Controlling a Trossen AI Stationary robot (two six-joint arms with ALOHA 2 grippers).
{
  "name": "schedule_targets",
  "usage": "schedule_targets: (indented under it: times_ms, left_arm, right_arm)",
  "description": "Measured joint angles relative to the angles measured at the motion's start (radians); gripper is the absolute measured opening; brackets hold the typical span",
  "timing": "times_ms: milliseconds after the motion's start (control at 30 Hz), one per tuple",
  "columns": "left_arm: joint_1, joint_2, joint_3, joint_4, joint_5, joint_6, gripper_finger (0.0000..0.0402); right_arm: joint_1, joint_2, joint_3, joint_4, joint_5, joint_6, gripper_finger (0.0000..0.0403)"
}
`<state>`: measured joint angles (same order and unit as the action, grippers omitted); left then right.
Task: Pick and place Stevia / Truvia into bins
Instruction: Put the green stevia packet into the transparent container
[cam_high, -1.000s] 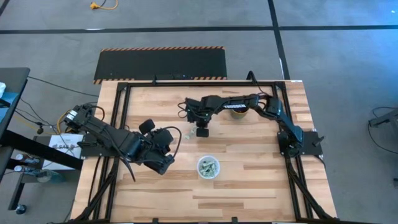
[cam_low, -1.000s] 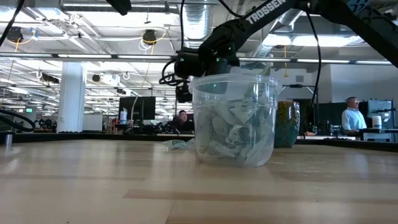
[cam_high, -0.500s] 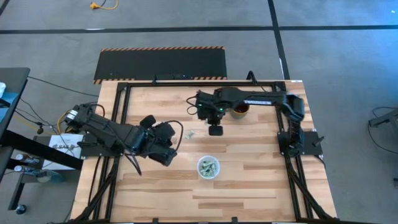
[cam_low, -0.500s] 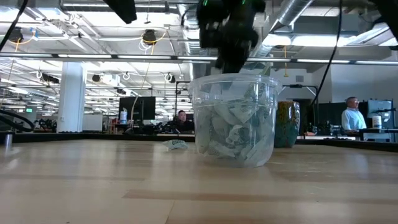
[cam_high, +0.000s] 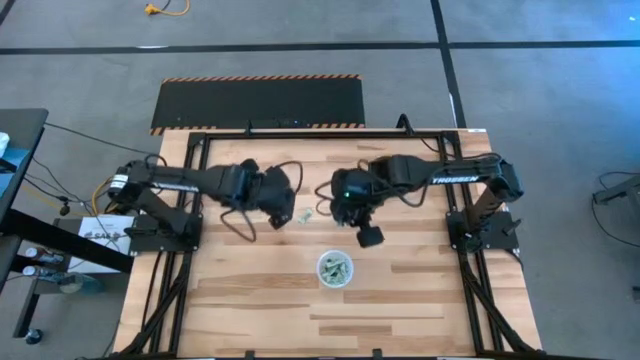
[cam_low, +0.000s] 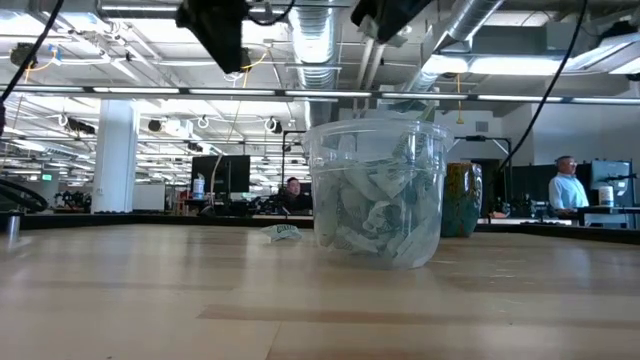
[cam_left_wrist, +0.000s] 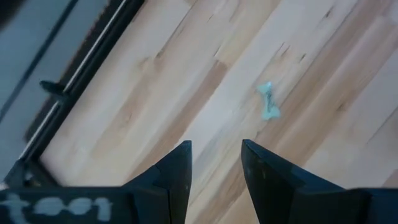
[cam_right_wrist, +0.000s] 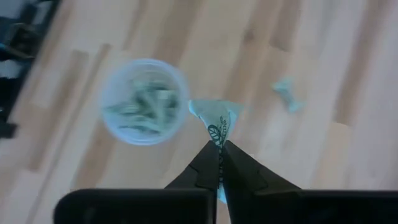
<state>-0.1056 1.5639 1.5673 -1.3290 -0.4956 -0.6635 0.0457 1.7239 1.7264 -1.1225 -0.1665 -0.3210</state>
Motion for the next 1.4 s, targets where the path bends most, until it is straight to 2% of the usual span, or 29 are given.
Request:
schedule_targets:
  times_ms: [200, 333, 533, 700, 900, 1200, 1400]
  left_arm:
    - [0.13, 0.008, 0.0, 0.173, 0.126, 0.184, 0.013]
    - [0.184, 0.044, 0.0, 0.265, 0.251, 0.294, 0.013]
    - [0.227, 0.17, -0.001, 0.299, 0.45, 0.441, 0.013]
    - [0.252, 0.279, -0.002, 0.32, 0.576, 0.487, 0.013]
    - [0.273, 0.358, -0.002, 0.359, 0.595, 0.47, 0.013]
    - [0.295, 0.41, -0.002, 0.395, 0.585, 0.432, 0.0132]
    - [0.3, 0.443, -0.001, 0.429, 0.596, 0.41, 0.0159]
  right_arm:
    - [0.075, 0.012, 0.0, -0.003, -0.018, 0.015, 0.0014]
    - [0.118, 0.01, 0.0, 0.006, -0.018, 0.015, 0.0011]
    - [0.162, 0.011, 0.0, 0.039, -0.018, 0.006, 0.001]
    - [0.177, 0.011, 0.0, 0.062, -0.026, -0.001, 0.002]
    - [0.168, 0.011, 0.0, 0.061, -0.127, -0.013, 0.0051]
    - [0.16, 0.011, 0.0, 0.047, -0.118, -0.028, 0.011]
    - [0.083, 0.011, 0.0, -0.059, -0.112, -0.03, 0.0125]
